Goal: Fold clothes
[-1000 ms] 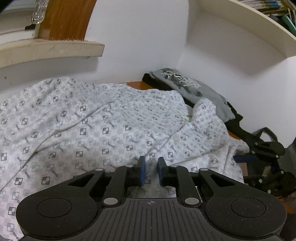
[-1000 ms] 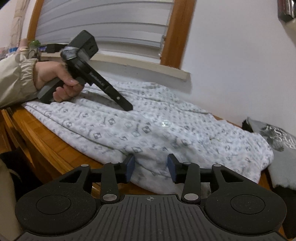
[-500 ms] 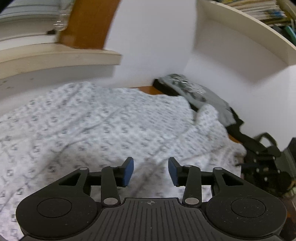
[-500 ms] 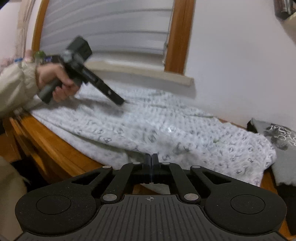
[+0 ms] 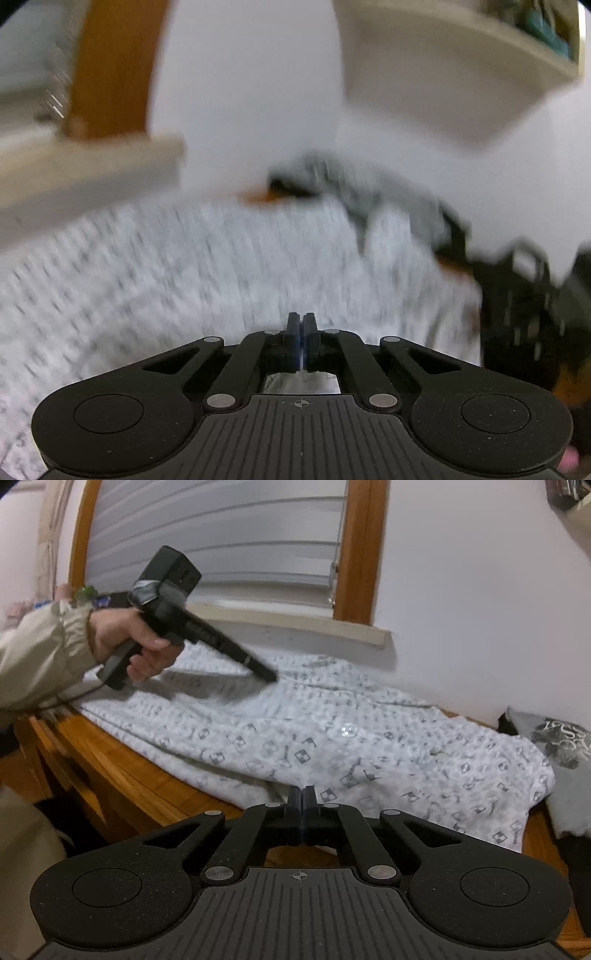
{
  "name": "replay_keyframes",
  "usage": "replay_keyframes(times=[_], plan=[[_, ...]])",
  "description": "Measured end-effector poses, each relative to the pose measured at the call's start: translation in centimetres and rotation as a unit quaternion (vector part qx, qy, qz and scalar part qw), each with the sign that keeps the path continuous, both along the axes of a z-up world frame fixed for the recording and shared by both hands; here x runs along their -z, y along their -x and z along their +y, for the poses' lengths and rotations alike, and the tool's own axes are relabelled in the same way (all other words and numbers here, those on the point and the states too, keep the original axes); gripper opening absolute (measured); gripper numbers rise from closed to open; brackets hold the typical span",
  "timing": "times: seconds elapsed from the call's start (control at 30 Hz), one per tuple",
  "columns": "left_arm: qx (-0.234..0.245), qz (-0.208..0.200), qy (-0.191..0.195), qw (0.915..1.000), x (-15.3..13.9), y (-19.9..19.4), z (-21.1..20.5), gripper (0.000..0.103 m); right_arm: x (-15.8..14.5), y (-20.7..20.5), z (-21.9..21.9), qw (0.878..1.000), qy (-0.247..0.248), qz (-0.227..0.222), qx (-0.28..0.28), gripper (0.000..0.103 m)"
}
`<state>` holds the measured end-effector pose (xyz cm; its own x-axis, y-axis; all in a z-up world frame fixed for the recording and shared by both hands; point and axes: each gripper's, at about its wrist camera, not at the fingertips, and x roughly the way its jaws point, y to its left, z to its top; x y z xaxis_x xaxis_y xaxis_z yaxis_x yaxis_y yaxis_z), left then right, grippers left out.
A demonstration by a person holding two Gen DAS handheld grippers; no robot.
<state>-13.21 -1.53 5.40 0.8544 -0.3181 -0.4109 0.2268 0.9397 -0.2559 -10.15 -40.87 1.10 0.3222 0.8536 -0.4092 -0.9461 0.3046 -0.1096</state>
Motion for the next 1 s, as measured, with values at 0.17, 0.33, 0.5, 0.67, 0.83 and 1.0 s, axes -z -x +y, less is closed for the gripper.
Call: replay_keyframes(times=[0.17, 0.33, 0.5, 0.67, 0.83, 1.0], plan=[[-0.040, 0.013, -0.002, 0.9991, 0.6, -1.6, 0.7, 0.002, 0.0, 0.2, -0.4, 1.000, -0.001, 0.001, -0.003, 0.001], [-0.043, 0.076, -0.056, 0.9946, 3.1, -3.8, -0.3, 0.016, -0.1, 0.6, -0.8, 1.000, 0.002, 0.001, -0.010, 0.001], [-0.049, 0.069, -0.043, 0.9954, 3.1, -3.2, 0.3, 0.048, -0.5, 0.3, -1.3, 1.000, 0.002, -0.021, 0.013, 0.008], [-0.044, 0.068, -0.052, 0.9954, 3.1, -2.7, 0.1, 0.052, -0.6, -0.6, -2.5, 0.997, 0.015, -0.056, 0.045, 0.014], [-0.035, 0.085, -0.058, 0.9941, 3.4, -3.1, -0.3, 0.054, -0.2, -3.3, -2.3, 0.994, 0.039, -0.079, 0.062, 0.036], [-0.034, 0.086, -0.054, 0.9942, 3.6, -3.0, -0.2, 0.054, -1.0, -6.6, -1.3, 0.998, 0.030, -0.037, 0.049, 0.007]])
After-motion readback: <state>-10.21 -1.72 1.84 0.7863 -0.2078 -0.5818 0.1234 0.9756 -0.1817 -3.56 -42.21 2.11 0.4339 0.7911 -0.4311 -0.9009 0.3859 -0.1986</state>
